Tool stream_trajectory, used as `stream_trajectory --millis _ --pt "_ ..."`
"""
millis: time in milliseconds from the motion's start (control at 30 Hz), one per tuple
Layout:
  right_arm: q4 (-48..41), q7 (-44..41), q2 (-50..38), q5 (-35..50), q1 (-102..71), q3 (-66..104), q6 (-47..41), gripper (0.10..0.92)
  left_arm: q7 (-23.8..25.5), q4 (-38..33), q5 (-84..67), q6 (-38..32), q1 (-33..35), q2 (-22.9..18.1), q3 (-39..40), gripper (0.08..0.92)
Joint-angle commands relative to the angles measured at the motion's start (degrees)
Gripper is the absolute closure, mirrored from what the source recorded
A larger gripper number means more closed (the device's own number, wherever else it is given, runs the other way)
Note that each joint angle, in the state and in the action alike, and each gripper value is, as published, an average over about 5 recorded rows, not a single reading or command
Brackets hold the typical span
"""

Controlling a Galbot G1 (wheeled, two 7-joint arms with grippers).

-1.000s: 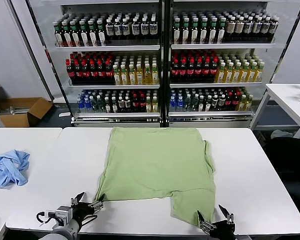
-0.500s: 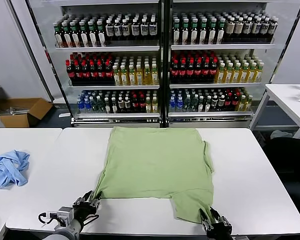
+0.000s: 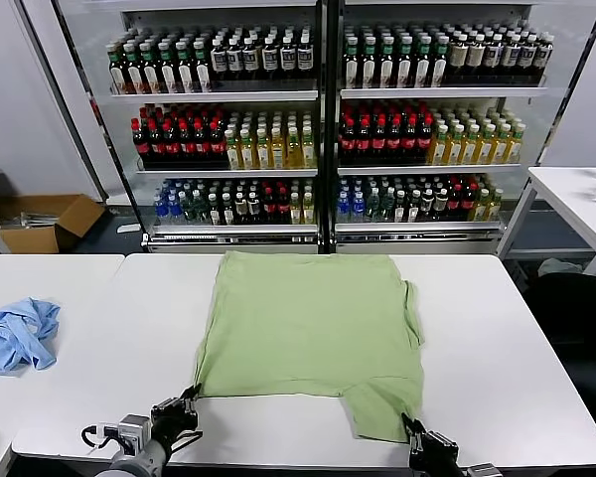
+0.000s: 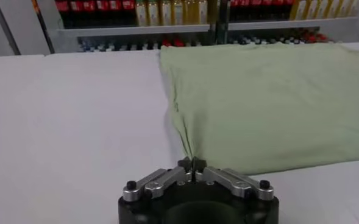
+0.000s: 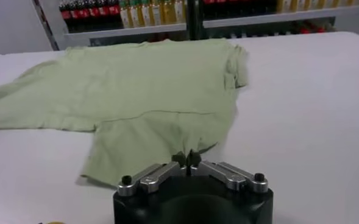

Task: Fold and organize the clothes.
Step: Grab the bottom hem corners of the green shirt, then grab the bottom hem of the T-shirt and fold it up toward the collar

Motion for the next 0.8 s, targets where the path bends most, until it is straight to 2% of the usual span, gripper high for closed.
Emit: stream_trajectory --millis 33,233,567,700,800 --pt "7.43 -4.91 -1.76 2.48 -6.14 7.13 -1.04 0.913 0.69 -8.19 -0.71 -0.63 5.62 2.37 -1.83 0.92" --pt "13.16 -10.08 -2.87 1.89 -12.45 13.19 -1.93 0.913 -1.41 -14.17 -1.26 -0.61 12.11 4.66 -4.42 0.92" --pt "15.72 -17.37 -3.03 -2.4 -16.71 16.5 -3.41 0.913 -2.97 -21.12 -4.68 0.33 23.18 7.23 -13.91 0.92" --pt "16.93 -17.05 -4.06 -0.05 -14.78 17.55 -4.46 0.913 -3.26 -24.09 -8.53 1.59 23.42 8.23 -19.12 0.92" --pt "16.76 -14.49 -4.59 2.3 -10.54 16.72 -6.11 0.913 -3.61 -22.5 -12.2 1.22 18.09 8.56 -19.44 0.92"
